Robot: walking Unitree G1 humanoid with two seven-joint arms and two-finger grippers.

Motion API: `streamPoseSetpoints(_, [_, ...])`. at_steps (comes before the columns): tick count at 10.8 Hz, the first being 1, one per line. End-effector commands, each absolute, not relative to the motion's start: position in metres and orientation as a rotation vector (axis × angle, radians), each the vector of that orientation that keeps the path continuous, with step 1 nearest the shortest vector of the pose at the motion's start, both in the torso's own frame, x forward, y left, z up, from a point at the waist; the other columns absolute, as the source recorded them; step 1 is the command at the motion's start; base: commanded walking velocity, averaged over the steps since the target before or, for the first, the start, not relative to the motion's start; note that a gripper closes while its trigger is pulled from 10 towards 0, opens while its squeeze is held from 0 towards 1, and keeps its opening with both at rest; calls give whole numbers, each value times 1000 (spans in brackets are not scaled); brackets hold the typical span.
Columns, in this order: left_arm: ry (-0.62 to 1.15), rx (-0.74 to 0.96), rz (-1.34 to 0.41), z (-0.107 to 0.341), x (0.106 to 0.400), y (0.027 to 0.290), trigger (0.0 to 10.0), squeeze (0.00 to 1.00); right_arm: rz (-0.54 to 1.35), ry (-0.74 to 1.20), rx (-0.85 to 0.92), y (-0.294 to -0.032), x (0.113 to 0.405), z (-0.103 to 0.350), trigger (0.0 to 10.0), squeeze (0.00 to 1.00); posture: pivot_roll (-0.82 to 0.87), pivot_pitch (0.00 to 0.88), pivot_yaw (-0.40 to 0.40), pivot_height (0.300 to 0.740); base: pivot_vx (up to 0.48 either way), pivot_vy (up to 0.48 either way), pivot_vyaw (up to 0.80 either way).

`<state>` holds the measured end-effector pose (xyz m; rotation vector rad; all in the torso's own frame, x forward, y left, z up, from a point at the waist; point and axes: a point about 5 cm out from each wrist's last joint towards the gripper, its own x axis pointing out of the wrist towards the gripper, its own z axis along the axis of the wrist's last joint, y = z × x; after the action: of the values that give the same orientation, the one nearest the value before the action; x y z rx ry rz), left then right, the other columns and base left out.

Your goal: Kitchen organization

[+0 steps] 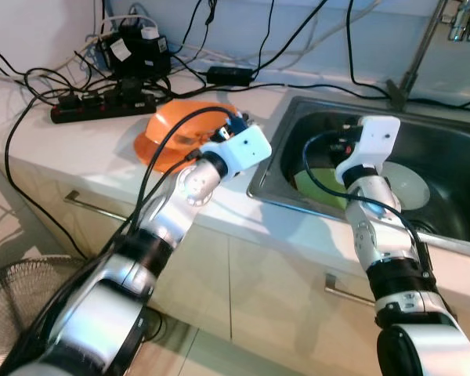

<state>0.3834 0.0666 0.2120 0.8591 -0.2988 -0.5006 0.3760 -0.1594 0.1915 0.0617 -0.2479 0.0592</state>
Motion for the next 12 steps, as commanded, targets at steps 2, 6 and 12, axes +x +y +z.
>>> streamPoseSetpoints(2, [-298, 956, -494, 214, 390, 63, 10000, 0, 59, -242, 75, -157, 374, 191, 10000, 0, 139, 18, 45, 740, 0, 0, 0])
streamPoseSetpoints(6, [-261, 1005, -465, 213, 401, 56, 10000, 0, 55, -236, 77, -155, 372, 191, 10000, 0, 125, 17, 53, 740, 0, 0, 0])
streamPoseSetpoints(12, [-242, 1021, -415, 217, 407, 55, 0, 0, 46, -222, 75, -157, 368, 187, 10000, 0, 106, 14, 62, 740, 0, 0, 0])
